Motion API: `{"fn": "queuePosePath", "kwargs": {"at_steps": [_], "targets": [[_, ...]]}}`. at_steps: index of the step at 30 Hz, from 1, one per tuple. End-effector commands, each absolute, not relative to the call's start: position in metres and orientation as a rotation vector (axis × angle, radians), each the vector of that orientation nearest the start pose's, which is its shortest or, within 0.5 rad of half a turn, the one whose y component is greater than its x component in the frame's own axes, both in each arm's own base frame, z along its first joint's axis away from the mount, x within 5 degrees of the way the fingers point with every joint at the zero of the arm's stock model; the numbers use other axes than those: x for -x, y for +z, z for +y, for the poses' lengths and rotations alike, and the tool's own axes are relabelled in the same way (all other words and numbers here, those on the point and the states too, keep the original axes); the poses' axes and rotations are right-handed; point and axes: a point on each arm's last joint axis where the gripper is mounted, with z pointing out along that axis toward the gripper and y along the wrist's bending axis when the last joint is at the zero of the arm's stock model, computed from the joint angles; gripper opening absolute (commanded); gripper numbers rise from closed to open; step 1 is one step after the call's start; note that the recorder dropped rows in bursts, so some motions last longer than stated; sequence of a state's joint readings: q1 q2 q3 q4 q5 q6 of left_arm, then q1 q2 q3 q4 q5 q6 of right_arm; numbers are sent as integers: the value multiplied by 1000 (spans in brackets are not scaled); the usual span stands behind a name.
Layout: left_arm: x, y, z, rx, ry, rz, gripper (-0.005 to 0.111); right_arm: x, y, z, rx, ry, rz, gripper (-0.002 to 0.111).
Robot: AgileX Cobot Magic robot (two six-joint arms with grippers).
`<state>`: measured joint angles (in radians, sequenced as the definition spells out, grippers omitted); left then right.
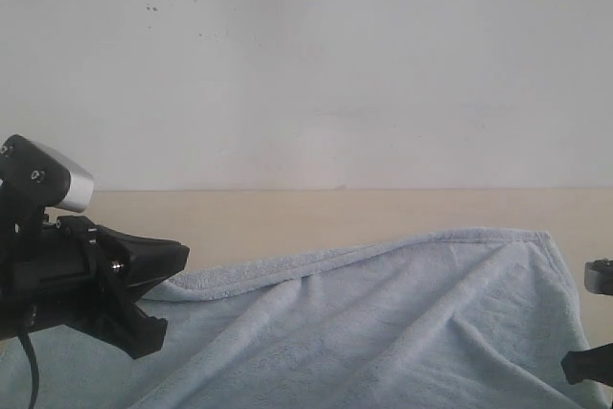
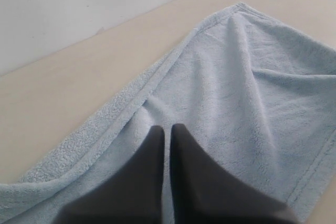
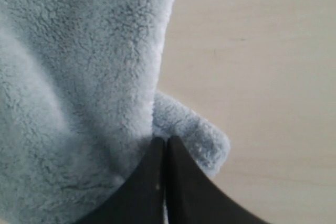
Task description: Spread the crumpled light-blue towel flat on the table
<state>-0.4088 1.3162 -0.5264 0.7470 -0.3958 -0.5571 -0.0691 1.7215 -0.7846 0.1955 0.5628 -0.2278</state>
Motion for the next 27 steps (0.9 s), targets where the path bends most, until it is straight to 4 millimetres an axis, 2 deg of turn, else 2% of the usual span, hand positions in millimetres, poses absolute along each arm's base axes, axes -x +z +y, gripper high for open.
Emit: {"fn": "queuePosePath", "kwargs": {"at_steps": [1,6,12,18,24,27], "targets": [[-223,227,-122,-700,-435,1856,4,-276,132,-13,13,92,2976,0],[-223,227,-122,-700,-435,1856,4,-275,131,-13,21,91,2992,0],[-223,227,-122,-700,-435,1856,4,-272,119,-12,15,103,3065,0],[-223,227,-122,-700,-435,1856,4,-270,119,-13,28,94,3084,0],[-223,227,-122,-700,-435,1856,4,-266,119,-25,-23,-112,3135,0],[-223,227,-122,-700,-435,1856,4,-261,118,-27,-13,-146,3161,0]]}}
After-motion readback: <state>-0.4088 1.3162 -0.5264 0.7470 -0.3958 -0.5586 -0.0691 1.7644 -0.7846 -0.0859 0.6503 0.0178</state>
